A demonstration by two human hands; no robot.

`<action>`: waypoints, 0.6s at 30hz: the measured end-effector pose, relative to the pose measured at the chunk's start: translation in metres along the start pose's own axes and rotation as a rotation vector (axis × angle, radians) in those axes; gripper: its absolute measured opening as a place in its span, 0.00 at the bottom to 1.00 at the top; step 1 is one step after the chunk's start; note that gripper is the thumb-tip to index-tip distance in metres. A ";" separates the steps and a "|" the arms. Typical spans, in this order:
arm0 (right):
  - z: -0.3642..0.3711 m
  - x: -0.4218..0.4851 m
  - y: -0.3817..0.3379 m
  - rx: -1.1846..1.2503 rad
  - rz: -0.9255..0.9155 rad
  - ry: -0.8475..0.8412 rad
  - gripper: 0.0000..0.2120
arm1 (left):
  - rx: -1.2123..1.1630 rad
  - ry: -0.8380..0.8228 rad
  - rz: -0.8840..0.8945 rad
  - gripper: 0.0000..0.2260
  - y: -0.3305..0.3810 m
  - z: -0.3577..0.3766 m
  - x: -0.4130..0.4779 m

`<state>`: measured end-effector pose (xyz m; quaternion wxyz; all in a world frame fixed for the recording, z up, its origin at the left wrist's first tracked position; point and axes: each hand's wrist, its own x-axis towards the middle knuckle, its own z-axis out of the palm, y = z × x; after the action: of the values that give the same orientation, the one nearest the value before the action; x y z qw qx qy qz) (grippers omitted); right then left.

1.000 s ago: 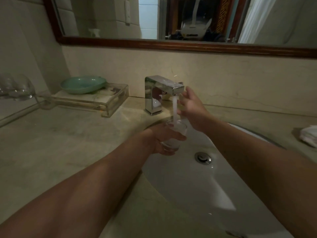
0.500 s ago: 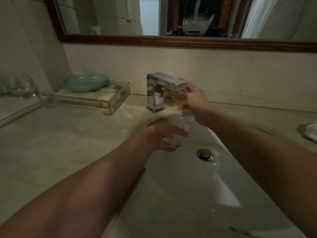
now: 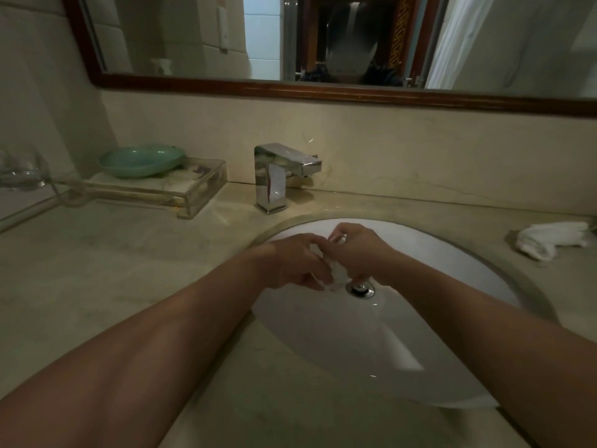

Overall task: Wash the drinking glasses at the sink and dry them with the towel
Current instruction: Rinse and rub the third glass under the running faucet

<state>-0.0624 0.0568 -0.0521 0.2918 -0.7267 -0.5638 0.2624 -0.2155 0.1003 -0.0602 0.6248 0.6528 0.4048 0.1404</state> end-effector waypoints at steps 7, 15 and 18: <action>-0.022 -0.006 0.035 -0.270 -0.062 0.126 0.08 | 0.049 0.069 -0.123 0.21 0.000 0.001 0.003; -0.020 -0.001 0.044 -0.210 -0.070 0.148 0.07 | 0.229 0.128 -0.085 0.13 -0.002 -0.001 0.003; -0.014 0.001 0.041 -0.082 -0.094 0.183 0.05 | 0.273 0.084 -0.024 0.20 -0.004 0.000 0.004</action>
<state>-0.0252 0.0483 -0.0716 0.3239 -0.7316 -0.5787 0.1578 -0.2145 0.1026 -0.0652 0.5145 0.7203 0.4536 0.1035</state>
